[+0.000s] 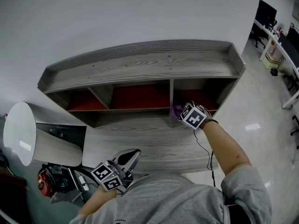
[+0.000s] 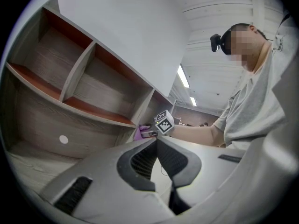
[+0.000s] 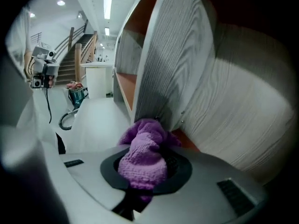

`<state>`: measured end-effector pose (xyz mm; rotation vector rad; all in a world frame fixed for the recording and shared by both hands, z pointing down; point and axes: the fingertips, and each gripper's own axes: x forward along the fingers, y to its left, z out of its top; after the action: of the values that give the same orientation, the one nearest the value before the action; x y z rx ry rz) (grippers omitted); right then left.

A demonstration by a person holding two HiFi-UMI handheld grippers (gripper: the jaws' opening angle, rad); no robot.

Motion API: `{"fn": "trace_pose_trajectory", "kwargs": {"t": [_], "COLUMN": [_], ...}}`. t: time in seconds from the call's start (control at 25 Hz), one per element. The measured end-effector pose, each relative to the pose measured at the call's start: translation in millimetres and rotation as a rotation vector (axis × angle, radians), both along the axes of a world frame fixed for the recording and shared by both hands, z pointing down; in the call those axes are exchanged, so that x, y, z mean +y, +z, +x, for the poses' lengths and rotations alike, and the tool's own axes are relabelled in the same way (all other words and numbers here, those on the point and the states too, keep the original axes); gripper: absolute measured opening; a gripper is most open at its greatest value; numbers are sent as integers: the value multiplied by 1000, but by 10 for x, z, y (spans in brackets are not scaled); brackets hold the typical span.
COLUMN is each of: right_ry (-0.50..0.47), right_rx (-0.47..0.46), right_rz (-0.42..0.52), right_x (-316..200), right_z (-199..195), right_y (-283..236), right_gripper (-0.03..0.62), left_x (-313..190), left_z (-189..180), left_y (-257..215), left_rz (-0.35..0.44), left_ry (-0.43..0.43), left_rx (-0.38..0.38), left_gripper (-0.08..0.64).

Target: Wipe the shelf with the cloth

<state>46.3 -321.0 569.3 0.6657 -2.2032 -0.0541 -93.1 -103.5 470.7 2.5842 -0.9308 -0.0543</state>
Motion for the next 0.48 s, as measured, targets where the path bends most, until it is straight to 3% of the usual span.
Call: {"fn": "trace_pose_trajectory", "kwargs": {"t": [0.16, 0.28, 0.36, 0.48], "right_ry": [3, 61, 140, 258], "right_rx": [-22, -163, -324, -526], "right_rz": [-36, -26, 63, 293], "right_x": [-30, -70, -203, -527], "right_z": [13, 152, 284, 403], "right_y": [-12, -247, -673, -1430], "right_gripper": [66, 67, 69, 69], "left_x": [0, 24, 25, 5], "left_z": [-44, -56, -103, -198], "left_y": [-7, -35, -43, -39], "left_rz": [3, 5, 8, 7], "left_ry": [-9, -12, -21, -47], "left_rx": [4, 24, 26, 25], "left_gripper": [14, 14, 14, 14]}}
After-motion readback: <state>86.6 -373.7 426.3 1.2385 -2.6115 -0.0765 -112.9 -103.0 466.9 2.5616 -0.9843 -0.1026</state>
